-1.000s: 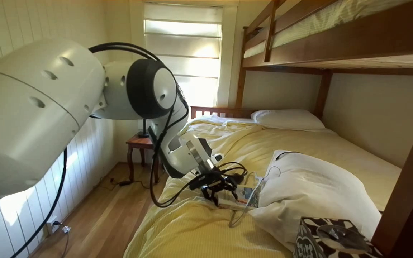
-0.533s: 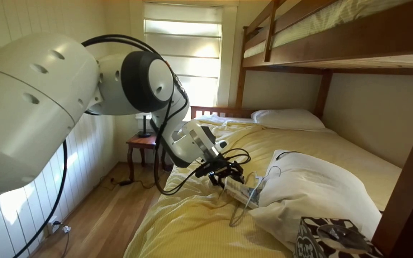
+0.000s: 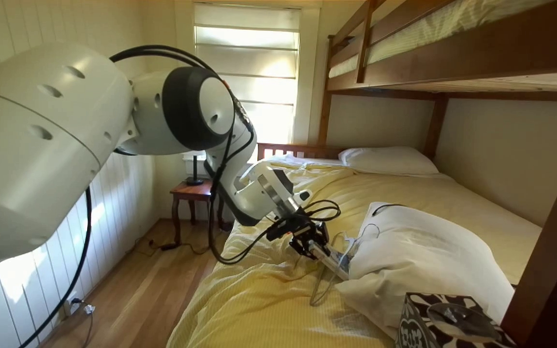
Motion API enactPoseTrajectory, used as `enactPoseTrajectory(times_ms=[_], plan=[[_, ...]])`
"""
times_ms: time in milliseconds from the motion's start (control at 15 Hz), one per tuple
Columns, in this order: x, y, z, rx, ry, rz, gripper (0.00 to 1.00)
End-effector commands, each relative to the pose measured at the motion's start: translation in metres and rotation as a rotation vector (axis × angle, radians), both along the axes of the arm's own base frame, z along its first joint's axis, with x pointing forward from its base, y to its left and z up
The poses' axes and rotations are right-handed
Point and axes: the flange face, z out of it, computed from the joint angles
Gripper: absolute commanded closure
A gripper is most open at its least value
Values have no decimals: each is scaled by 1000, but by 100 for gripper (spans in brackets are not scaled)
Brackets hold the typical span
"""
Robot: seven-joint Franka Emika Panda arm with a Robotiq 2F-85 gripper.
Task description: Put the book on the pillow
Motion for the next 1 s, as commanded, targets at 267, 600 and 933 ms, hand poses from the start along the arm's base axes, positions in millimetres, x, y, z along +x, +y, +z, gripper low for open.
enactPoseTrajectory(times_ms=[267,600,933], plan=[[-14,48,50,94,-136,58,93],[-29,92,119,173,-348,250,93],[-36,116,175,88,-583,355,93]])
